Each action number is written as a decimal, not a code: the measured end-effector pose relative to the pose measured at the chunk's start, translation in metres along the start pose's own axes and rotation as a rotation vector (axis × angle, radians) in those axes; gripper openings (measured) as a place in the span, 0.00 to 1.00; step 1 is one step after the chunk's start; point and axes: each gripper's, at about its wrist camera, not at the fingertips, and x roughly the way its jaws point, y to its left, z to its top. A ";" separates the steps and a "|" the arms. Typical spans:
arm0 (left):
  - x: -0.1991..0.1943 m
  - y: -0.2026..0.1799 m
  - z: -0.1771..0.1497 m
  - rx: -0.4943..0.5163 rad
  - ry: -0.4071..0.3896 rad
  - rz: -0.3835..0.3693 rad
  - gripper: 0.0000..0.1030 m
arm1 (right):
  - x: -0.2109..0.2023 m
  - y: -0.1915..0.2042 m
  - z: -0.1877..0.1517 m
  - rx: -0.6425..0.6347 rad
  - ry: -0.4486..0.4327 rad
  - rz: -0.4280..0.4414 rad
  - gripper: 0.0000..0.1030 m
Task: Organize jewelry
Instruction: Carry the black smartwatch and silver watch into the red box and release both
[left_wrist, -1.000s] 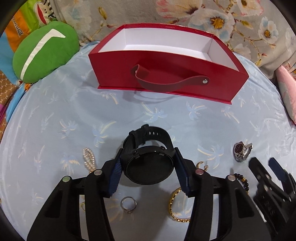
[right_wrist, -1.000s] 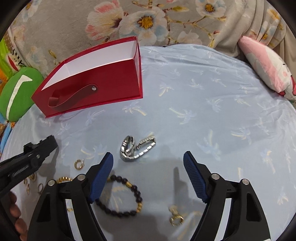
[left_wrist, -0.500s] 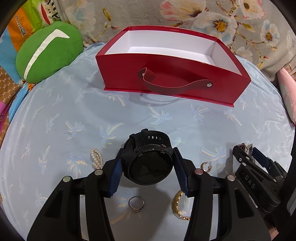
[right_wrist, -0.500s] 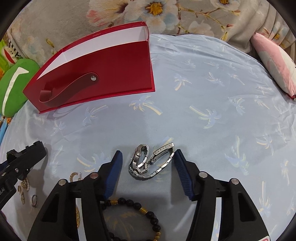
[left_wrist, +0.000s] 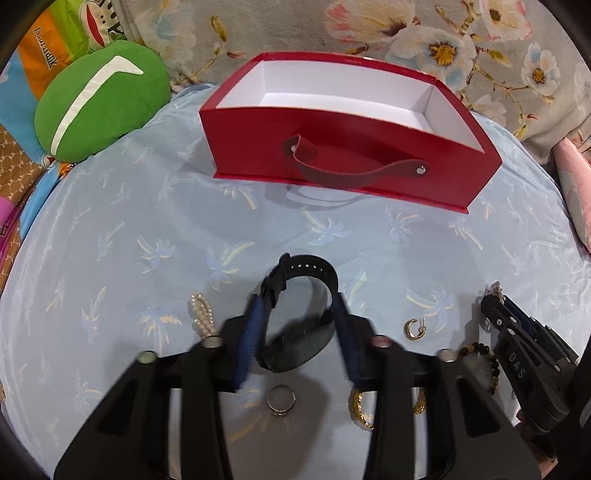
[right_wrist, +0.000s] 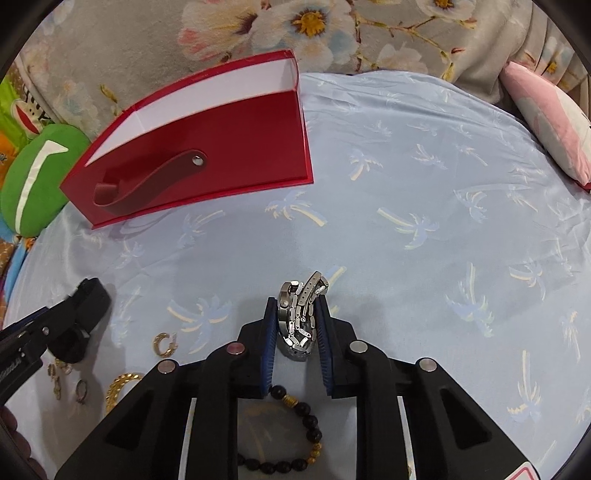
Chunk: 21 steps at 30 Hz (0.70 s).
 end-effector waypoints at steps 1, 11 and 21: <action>-0.004 0.002 0.003 -0.003 -0.009 -0.001 0.29 | -0.005 0.001 0.001 -0.004 -0.008 0.005 0.18; -0.022 0.026 0.022 -0.027 -0.060 0.005 0.29 | -0.051 0.010 0.026 -0.052 -0.126 0.023 0.18; -0.001 0.009 -0.002 0.010 0.000 -0.030 0.73 | -0.043 0.017 0.010 -0.050 -0.082 0.048 0.18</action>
